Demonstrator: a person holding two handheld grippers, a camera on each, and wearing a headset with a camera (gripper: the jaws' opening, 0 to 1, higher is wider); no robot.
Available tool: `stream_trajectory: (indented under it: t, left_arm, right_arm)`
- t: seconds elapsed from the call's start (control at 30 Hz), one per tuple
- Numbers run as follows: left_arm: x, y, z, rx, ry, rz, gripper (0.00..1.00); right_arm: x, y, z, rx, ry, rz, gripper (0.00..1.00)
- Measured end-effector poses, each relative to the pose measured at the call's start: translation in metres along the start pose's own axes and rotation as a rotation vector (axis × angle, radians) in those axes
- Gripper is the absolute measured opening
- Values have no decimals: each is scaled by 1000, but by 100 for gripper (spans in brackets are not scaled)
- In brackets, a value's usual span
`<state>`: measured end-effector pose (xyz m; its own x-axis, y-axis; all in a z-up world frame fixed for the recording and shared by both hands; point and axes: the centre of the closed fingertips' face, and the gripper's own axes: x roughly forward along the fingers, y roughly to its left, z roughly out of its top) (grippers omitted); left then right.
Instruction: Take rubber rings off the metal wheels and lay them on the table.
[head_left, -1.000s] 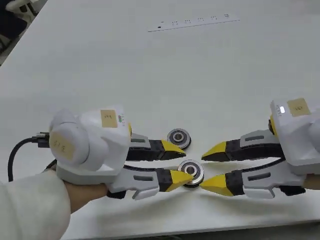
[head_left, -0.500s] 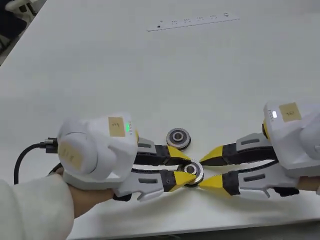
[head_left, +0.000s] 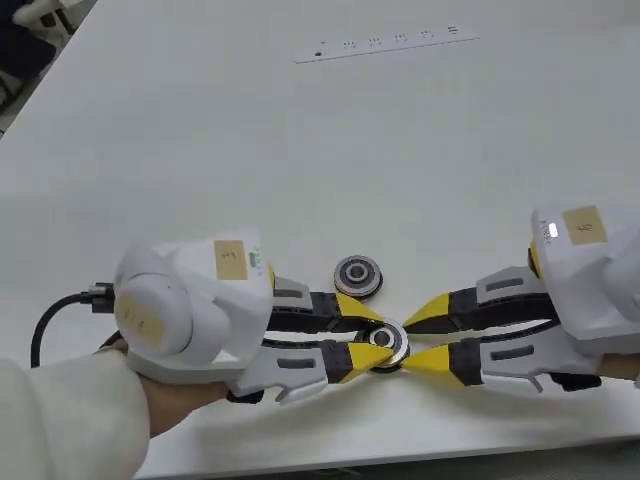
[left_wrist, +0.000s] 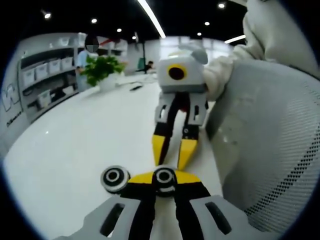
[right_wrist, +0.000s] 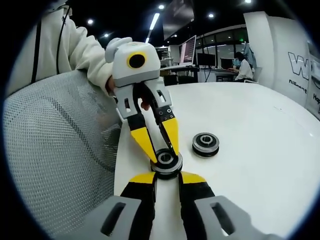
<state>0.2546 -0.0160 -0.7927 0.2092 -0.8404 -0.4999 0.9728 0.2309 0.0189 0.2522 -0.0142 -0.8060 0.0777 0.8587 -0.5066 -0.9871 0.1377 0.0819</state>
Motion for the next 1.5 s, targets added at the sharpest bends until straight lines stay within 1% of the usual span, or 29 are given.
stream_trajectory:
  t: [0.1, 0.17, 0.23, 0.3, 0.53, 0.57, 0.7, 0.8, 0.93, 1.03, 1.27, 1.37, 1.5]
  left_arm:
    - [0, 0, 0, -2, -2, 0, 15]
    - [0, 0, 0, -4, -5, -1, 15]
    - [0, 1, 0, -3, -7, 0, 15]
    - [0, 1, 0, -3, -8, 1, 15]
    - [0, 1, 1, -4, -13, 2, 15]
    - [0, 1, 1, -4, -13, 2, 15]
    - [-1, 1, 1, -9, -18, 3, 15]
    - [-1, 1, 1, -12, -20, 5, 15]
    - [-1, 2, 1, -14, -23, 6, 15]
    - [-1, 2, 1, -25, -25, 3, 15]
    - [-2, 2, 0, -25, -23, 1, 14]
    - [-2, 2, 0, -20, -25, -3, 14]
    - [-2, 2, 1, -8, -24, -5, 14]
  right_arm:
    - [-1, 0, 0, 4, -1, -4, 12]
    - [-1, 0, -1, -5, 2, -6, 11]
    - [-1, -2, -2, -3, 9, -14, 8]
    - [-2, -4, -2, 2, 9, -24, 2]
    - [-1, -4, -3, -12, 27, -26, 3]
    - [-1, -4, -4, -2, 35, -25, 3]
    - [0, -5, -4, 34, 43, -25, 3]
    - [-1, -5, -4, 42, 39, -21, 3]
    - [-1, -5, -4, 61, 17, -15, 4]
    - [0, -5, -4, 63, 18, -13, 3]
    - [1, -6, -4, 29, 47, -37, 0]
    - [1, -8, -4, 48, 72, -64, 0]
    - [0, -9, -4, 98, 73, -73, 0]
